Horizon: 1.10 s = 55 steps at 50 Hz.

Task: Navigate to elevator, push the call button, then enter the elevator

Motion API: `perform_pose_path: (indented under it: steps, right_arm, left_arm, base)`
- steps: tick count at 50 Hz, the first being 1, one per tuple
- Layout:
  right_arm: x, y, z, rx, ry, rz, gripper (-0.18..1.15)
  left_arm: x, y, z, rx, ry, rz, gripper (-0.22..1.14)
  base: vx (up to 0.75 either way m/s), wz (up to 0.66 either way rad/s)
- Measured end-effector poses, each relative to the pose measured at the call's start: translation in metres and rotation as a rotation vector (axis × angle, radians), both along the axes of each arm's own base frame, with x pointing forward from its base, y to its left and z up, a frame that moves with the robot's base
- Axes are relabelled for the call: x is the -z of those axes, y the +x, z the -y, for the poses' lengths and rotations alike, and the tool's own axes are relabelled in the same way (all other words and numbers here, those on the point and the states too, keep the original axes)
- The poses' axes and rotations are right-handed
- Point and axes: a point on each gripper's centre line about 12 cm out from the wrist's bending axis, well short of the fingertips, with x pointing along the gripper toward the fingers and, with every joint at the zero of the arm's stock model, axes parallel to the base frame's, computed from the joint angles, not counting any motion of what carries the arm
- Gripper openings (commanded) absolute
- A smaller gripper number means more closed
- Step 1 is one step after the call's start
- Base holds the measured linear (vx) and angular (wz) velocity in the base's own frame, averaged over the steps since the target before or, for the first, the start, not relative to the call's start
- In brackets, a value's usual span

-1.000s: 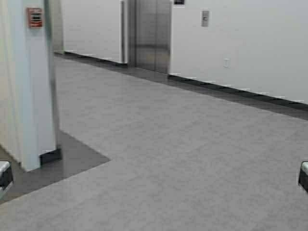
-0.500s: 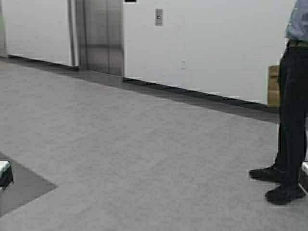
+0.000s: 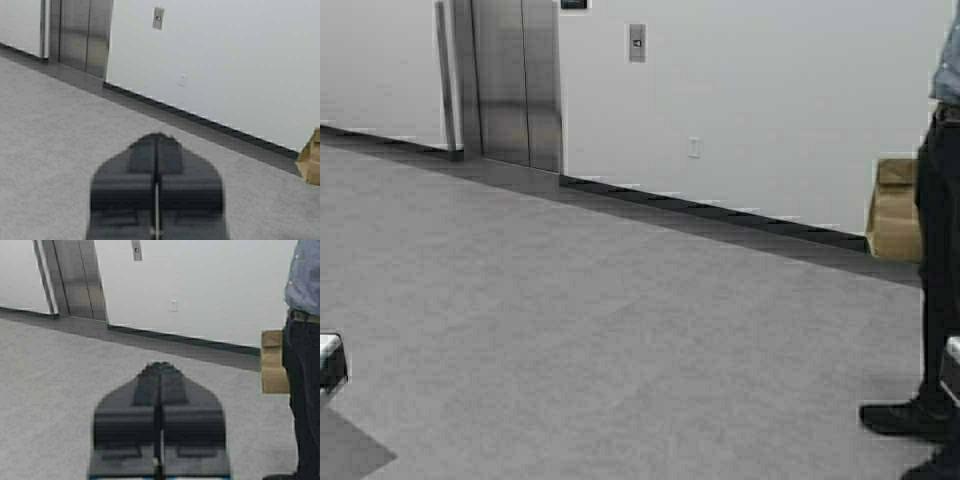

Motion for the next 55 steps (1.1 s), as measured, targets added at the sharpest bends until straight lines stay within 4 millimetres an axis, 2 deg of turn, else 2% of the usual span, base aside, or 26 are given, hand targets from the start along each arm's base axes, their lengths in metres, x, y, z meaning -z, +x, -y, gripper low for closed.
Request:
perform_pose_path:
  steps: [19, 30, 42, 55]
  right_arm:
    - [0.000, 0.000, -0.002, -0.020, 0.004, -0.001, 0.05]
    - [0.000, 0.000, -0.003, -0.023, -0.008, 0.000, 0.05]
    - [0.006, -0.007, -0.004, -0.024, -0.023, 0.002, 0.05]
    - [0.005, -0.008, -0.004, -0.024, -0.023, 0.010, 0.05]
  left_arm:
    - [-0.001, -0.003, -0.001, -0.003, 0.000, -0.003, 0.02]
    - [0.002, 0.001, -0.001, -0.004, -0.001, -0.025, 0.02]
    - [0.006, 0.015, 0.000, -0.003, -0.001, -0.069, 0.02]
    - [0.006, 0.024, 0.000, 0.001, -0.012, -0.076, 0.02]
  base:
    - [0.61, 0.13]
    - [0.59, 0.36]
    - [0.57, 0.43]
    - [0.56, 0.06]
